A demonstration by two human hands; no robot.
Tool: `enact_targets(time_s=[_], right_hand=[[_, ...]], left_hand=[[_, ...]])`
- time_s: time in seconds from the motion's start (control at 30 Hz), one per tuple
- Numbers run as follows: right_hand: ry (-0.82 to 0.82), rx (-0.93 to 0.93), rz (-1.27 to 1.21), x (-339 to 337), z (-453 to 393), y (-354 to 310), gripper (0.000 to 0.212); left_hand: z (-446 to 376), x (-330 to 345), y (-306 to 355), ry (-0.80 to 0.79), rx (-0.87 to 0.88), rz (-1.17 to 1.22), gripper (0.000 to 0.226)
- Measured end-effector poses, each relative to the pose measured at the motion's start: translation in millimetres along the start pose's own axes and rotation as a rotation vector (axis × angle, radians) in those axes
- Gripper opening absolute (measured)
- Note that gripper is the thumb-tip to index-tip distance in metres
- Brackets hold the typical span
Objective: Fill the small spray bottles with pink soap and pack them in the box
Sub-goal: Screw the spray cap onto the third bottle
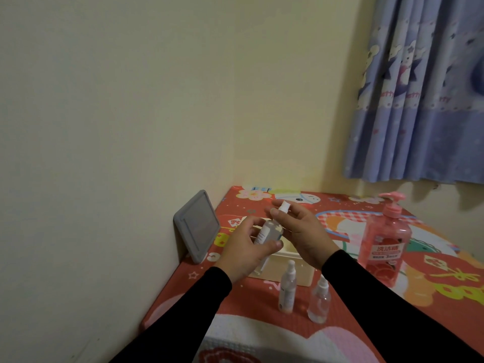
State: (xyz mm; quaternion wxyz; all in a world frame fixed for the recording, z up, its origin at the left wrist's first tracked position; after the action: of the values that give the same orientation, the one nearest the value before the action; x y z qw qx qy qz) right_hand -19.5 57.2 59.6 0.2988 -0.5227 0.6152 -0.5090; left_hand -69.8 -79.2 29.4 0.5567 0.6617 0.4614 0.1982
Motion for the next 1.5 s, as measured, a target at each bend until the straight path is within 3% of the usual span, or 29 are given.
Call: enact_targets(time_s=[0.3, 0.6, 0.93, 1.13, 1.27, 1.4, 1.5], right_hand=[[-0.051, 0.064, -0.120, -4, -1, -3, 0.026], [0.029, -0.021, 0.052, 0, 5, -2, 0.013], [0.033, 0.058, -0.143, 5, 1, 1, 0.022], [-0.028, 0.070, -0.032, -1, 1, 1, 0.015], [0.030, 0.047, 0.045, -2, 2, 4, 0.018], [0.058, 0.058, 0.046, -1, 3, 5, 0.027], [0.066, 0.057, -0.015, 3, 3, 4, 0.017]], left_hand=[[0, -2, 2, 0.010, 0.006, 0.003, 0.037], [-1, -1, -1, 0.006, 0.001, -0.029, 0.045], [-4, -1, -2, 0.009, -0.005, -0.039, 0.038], [-8, -6, -4, 0.028, -0.021, -0.040, 0.038], [-7, -4, -5, 0.018, -0.005, -0.071, 0.039], [-7, -1, -3, -0.001, 0.007, -0.084, 0.039], [-6, 3, -1, -0.025, 0.019, -0.096, 0.037]])
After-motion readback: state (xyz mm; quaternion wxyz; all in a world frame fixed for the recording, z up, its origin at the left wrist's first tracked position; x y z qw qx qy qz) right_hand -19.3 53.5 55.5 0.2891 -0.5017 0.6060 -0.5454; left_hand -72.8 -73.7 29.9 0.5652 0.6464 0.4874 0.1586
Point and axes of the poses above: each hand's wrist, its own z-axis away from the middle knuckle, its own x-axis out of the palm, y = z × x, the point moved 1 cm from there along -z, towards the middle knuckle, and after that the axes turned 3 degrees about -x, right-handed, at the moved point
